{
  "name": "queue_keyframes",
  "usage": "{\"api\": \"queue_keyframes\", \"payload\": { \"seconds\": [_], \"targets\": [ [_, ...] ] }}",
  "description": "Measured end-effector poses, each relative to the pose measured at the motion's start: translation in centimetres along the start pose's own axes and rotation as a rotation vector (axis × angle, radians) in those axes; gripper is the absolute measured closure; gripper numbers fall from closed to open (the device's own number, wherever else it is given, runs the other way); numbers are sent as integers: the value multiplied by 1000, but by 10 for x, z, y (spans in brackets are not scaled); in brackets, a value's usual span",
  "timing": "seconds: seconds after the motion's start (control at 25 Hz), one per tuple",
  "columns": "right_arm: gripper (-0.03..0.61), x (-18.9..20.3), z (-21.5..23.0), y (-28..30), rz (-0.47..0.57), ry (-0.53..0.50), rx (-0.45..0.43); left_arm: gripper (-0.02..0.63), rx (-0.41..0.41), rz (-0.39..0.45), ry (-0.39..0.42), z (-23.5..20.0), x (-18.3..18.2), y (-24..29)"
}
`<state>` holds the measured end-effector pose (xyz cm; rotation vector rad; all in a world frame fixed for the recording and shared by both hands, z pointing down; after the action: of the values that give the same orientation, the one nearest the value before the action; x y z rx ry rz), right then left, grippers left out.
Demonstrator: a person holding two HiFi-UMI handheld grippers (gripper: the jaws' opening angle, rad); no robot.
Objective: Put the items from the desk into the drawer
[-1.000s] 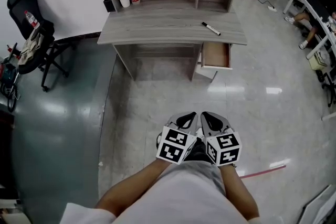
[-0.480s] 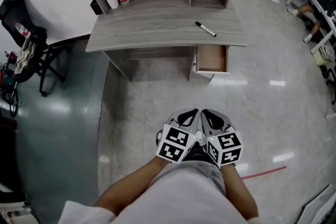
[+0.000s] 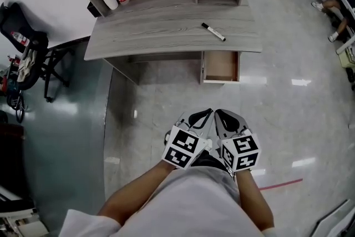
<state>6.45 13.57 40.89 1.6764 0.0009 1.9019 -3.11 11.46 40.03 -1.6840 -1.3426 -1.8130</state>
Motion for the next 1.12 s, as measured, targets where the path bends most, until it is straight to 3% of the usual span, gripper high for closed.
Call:
{"api": "queue_keyframes", "payload": {
  "seconds": [0.36,0.8,1.12],
  "targets": [
    [575,-16,53,12,19,26,-16,607,16,-24,68,-2,-30,52],
    [575,-28,80,27,28,43,-15,609,-20,-43,55,-23,-38,77],
    [575,-41,97,60,17,38,17,609,20,-42,43,-59,-43,106]
  ]
}}
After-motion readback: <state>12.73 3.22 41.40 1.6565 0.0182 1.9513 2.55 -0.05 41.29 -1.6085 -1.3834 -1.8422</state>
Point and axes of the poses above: the fingertips, and each gripper's own axes: y forward along the fingers, z to its right, x out of its underside, the point moved 7 cm from there along -y, backward along the fingers, and after that the axes turned 5 degrees about z, right-handed, at the moved point
